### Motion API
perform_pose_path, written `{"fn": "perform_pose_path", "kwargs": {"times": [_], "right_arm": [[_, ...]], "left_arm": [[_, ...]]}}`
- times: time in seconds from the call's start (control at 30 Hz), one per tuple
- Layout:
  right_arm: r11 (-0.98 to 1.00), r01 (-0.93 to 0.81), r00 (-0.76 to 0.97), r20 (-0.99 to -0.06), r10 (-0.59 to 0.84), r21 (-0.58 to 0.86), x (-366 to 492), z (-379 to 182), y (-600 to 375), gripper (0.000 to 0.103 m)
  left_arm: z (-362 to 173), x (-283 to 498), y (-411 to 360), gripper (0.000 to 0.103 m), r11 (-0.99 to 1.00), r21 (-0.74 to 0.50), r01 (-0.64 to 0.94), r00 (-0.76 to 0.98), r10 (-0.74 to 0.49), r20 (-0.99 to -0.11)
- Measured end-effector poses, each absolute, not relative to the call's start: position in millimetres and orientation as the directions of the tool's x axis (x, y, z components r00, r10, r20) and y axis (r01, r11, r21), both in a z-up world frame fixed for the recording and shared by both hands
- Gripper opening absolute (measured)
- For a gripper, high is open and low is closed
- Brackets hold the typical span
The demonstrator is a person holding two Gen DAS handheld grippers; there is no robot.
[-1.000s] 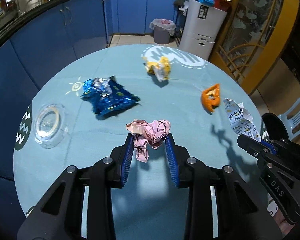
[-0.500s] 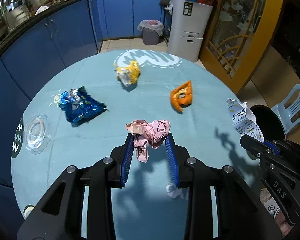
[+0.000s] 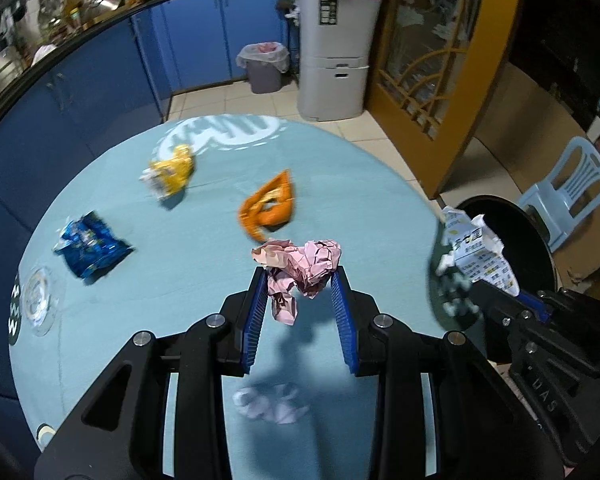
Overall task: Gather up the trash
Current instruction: 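Carry the pink tissue and the paper strip over the bin with both tools, then open the left tool to drop the tissue while the right tool drops the paper strip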
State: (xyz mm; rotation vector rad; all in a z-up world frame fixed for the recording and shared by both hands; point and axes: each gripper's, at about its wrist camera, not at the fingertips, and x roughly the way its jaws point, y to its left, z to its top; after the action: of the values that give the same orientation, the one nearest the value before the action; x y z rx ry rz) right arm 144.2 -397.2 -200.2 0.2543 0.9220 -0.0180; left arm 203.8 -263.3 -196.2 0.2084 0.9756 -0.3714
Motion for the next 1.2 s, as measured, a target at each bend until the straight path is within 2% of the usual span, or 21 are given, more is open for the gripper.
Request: {"fn": "perform_pose_path", "kwargs": {"times": [0.7,1.2], "right_arm": [[0.919,0.322,0.576,-0.817,0.000,0.228,121,-228,-486,0.006],[0.877,0.432,0.505,-0.862,-0.041,0.211,115,-257,-529,0.006]], "left_arm": [[-215,196,-386,0.034,0.820,0.040,0.572,0.445,-0.269,-0.854],[-231,193,-457,0.036,0.771,0.106,0.628,0.455,-0.254,-0.853]]}}
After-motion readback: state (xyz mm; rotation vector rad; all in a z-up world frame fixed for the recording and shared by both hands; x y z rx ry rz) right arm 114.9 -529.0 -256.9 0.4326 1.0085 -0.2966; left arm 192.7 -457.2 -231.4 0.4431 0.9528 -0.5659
